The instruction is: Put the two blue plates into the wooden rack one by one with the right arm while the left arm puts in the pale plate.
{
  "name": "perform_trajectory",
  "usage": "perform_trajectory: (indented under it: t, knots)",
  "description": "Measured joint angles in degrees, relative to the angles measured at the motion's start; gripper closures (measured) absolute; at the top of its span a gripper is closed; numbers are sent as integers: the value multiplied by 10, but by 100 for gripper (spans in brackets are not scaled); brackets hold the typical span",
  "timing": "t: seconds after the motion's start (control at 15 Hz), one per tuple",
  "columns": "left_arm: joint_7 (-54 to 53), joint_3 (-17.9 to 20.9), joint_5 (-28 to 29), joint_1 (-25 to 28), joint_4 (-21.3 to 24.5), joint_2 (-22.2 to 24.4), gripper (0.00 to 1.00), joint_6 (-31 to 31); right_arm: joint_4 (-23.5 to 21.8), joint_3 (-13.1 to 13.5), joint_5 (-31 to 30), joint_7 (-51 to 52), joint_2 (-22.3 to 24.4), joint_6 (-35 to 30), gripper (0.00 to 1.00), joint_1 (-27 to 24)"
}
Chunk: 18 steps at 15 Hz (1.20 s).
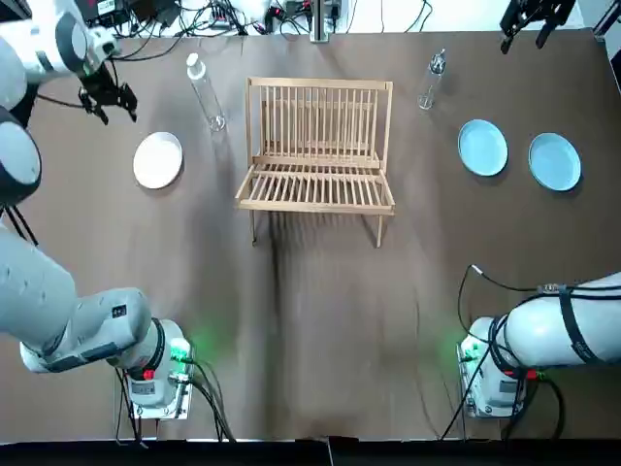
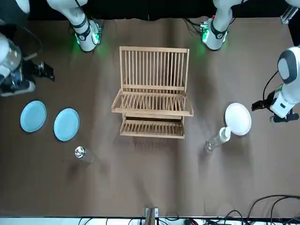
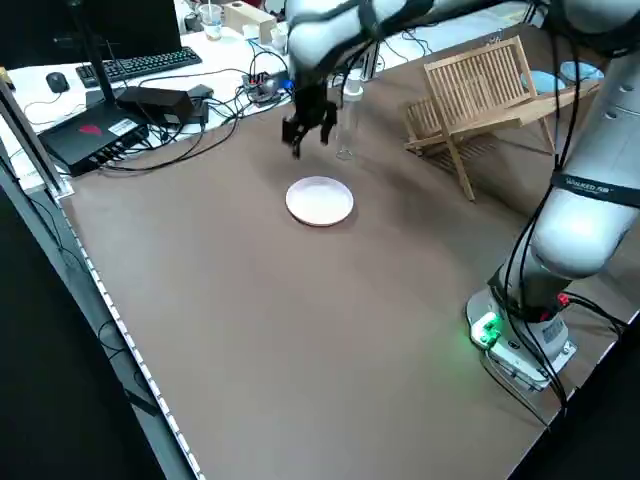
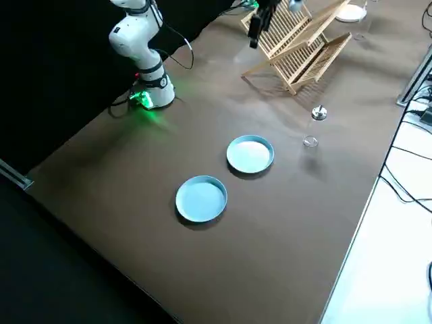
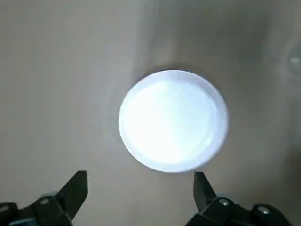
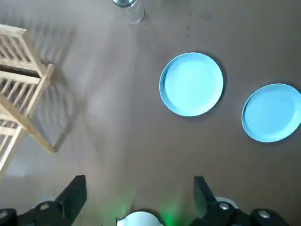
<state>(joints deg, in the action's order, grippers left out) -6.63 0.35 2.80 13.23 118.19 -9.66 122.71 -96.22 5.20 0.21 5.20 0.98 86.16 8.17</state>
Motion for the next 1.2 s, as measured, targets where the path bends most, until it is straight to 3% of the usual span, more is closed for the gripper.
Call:
perform_trajectory:
  t: [0.2, 0.47, 0.8, 1.2]
  knots:
    - [-51, 0, 0, 45, 27, -57, 1, 96, -12, 3, -1, 0, -41, 49, 0, -13]
    - [-74, 0, 0, 69, 43, -129, 3, 201, -60, 6, -1, 2, -87, 163, 0, -50]
    - [-75, -5, 0, 70, 41, -170, 17, 237, -85, 7, -1, 2, -110, 220, 0, -61]
    - [-75, -6, 0, 70, 38, -169, 74, 236, -86, 7, -1, 2, -123, 233, 0, -63]
